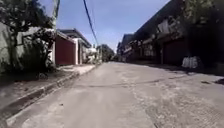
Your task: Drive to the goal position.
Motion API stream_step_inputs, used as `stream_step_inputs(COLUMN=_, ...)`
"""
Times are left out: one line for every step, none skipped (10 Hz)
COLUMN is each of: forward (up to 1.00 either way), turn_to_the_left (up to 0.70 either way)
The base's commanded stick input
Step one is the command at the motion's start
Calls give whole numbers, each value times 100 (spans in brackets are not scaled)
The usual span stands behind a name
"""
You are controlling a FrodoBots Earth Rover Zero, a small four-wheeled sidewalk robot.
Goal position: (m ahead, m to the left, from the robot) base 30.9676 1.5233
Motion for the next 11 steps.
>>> stream_step_inputs(forward=100, turn_to_the_left=3)
stream_step_inputs(forward=100, turn_to_the_left=3)
stream_step_inputs(forward=100, turn_to_the_left=4)
stream_step_inputs(forward=100, turn_to_the_left=5)
stream_step_inputs(forward=100, turn_to_the_left=13)
stream_step_inputs(forward=100, turn_to_the_left=13)
stream_step_inputs(forward=100, turn_to_the_left=12)
stream_step_inputs(forward=100, turn_to_the_left=15)
stream_step_inputs(forward=100, turn_to_the_left=14)
stream_step_inputs(forward=100, turn_to_the_left=3)
stream_step_inputs(forward=100, turn_to_the_left=4)
